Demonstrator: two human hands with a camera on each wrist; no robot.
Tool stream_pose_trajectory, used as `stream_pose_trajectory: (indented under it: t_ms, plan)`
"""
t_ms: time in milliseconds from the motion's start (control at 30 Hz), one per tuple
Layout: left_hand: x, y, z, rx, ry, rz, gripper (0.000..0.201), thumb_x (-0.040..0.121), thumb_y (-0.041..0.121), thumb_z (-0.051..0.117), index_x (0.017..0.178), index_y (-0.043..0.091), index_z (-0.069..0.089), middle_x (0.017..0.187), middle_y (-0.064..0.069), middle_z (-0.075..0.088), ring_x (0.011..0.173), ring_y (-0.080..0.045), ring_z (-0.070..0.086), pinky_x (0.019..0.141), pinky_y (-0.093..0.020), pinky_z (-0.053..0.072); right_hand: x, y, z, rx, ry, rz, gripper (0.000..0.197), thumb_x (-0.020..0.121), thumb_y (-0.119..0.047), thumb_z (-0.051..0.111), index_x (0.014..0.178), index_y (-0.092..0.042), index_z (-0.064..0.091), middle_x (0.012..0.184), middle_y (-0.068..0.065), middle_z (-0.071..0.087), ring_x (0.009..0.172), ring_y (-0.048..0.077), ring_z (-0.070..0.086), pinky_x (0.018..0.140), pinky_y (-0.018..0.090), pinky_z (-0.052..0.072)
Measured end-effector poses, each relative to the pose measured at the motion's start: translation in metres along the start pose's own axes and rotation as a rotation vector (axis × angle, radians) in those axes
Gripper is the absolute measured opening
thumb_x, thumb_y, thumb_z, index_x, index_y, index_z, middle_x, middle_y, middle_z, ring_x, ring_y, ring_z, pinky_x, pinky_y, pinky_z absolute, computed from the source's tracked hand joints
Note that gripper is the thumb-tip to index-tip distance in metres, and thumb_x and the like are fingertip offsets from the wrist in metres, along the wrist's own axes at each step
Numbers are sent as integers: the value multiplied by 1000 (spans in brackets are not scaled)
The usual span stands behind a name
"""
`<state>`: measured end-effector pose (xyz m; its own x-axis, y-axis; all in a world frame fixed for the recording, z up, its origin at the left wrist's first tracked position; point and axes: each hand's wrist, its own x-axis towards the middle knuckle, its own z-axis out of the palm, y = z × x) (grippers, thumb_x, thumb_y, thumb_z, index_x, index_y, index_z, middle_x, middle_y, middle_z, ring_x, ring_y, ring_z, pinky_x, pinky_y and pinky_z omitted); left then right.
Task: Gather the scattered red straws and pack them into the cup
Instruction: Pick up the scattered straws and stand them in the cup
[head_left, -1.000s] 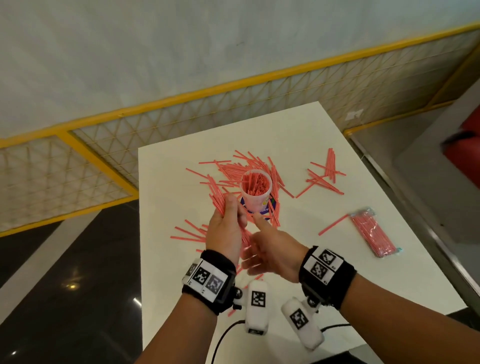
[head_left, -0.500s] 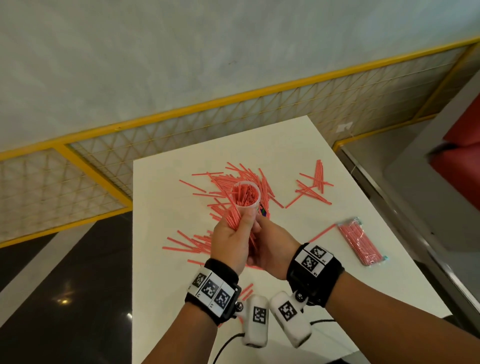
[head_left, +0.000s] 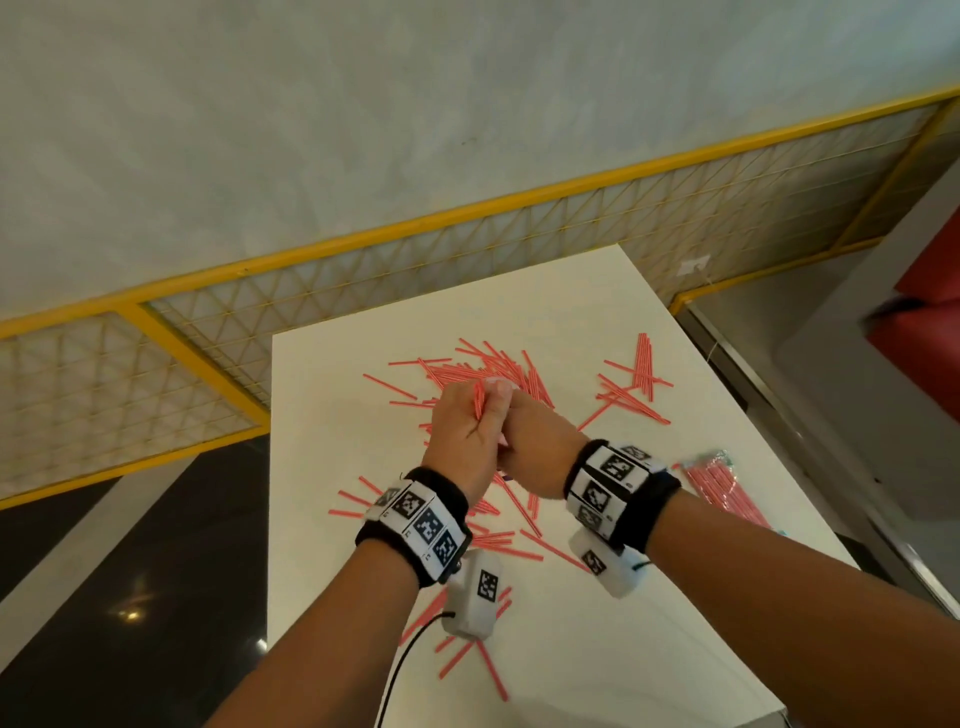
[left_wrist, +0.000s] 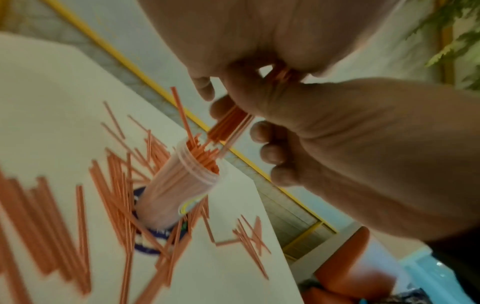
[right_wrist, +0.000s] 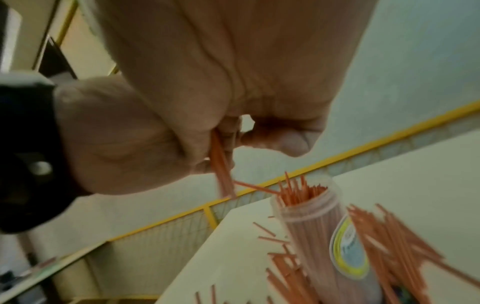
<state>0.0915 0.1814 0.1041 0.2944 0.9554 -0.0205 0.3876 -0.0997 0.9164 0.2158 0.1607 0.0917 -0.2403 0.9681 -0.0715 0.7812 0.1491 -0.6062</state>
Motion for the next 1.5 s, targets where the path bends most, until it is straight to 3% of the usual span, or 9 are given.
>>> stream_pose_trajectory:
  t_ms: [67,233,500,667,833,933,1067,1267,1500]
  plan:
    - [20,-6,-3,113,8,45,46,96,74,41,78,35,58,94,-3,60,96,-25,59,89,-51,54,21,1,-10,-84,-4,75,36,102,-13,41,134,-6,55,116,12,65,99,24,62,84,24,42]
    - [48,-8,-17,156,-19,2,25,98,41,61,122,33,61,119,4,54,105,-12,58,87,-21,46,54,21,-10,-127,-22,235,30,106,-27,43,96,-8,64,84,7,68,77,25,65,66,32,48]
    - [56,-36,-12,445,-79,15,16,101,28,60,98,22,74,96,4,69,92,-19,63,83,-36,51,71,34,5,-143,-157,327,32,102,-29,50,73,-18,52,66,-1,54,63,18,52,55,27,37]
    - [51,-52,-9,449,-69,-58,29,94,41,69,120,29,67,110,7,62,95,-14,62,79,-27,46,67,39,14,-48,-72,337,18,97,-31,54,105,-22,68,93,-5,69,85,17,66,80,31,56]
    - [33,-61,-12,250,263,-134,43,91,45,71,123,25,51,117,4,46,92,-13,56,71,-15,41,55,46,20,-5,-41,315,18,100,-34,59,111,-20,65,99,-1,69,92,21,66,78,30,50]
    - [36,-73,-15,107,369,-314,46,98,43,63,134,19,48,128,-1,46,84,-12,59,75,-25,46,42,46,20,132,71,311,34,93,-41,68,120,-21,61,103,-2,66,92,18,63,83,33,55]
    - [50,-89,-19,29,242,-404,49,97,46,63,140,23,53,116,-1,69,101,-22,69,95,-43,56,15,49,15,211,215,310,50,90,-44,70,135,-29,51,108,-9,56,87,6,58,77,24,49]
    - [73,-71,-15,16,235,-294,20,101,28,63,112,18,75,79,2,73,72,-16,67,68,-27,58,-44,81,27,216,256,438,33,92,-45,69,120,-30,58,102,-10,54,72,1,54,65,15,40]
    - [81,-64,1,528,-93,3,35,105,34,50,108,8,73,112,-15,67,105,-31,62,99,-42,50,-85,136,51,130,187,729,39,100,-35,56,134,-16,57,131,5,51,95,19,63,89,32,52]
